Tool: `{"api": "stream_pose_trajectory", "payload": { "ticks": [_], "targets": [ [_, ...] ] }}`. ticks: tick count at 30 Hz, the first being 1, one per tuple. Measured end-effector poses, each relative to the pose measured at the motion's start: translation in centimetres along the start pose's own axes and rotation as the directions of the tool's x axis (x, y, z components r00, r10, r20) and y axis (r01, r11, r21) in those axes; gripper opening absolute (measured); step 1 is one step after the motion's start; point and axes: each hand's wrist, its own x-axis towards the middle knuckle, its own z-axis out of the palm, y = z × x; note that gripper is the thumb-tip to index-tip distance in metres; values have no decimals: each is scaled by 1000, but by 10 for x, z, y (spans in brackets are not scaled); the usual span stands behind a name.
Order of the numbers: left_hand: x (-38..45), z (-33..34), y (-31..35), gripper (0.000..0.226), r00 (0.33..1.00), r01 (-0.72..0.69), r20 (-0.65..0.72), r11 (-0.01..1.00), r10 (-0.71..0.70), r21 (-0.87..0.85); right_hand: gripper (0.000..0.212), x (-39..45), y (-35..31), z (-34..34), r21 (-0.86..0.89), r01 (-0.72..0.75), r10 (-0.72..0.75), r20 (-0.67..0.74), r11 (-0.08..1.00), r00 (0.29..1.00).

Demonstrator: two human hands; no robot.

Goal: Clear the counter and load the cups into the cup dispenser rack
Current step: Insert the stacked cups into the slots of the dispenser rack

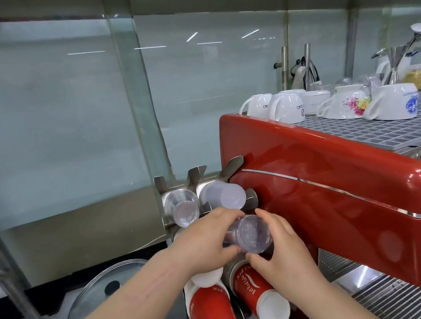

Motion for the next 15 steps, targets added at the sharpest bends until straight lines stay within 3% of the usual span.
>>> {"api": "stream_pose_trajectory", "payload": {
  "ticks": [15],
  "targets": [
    [27,-19,-11,37,955,43,292,997,-59,61,79,20,15,19,-114,-21,31,85,993,996]
  ]
}}
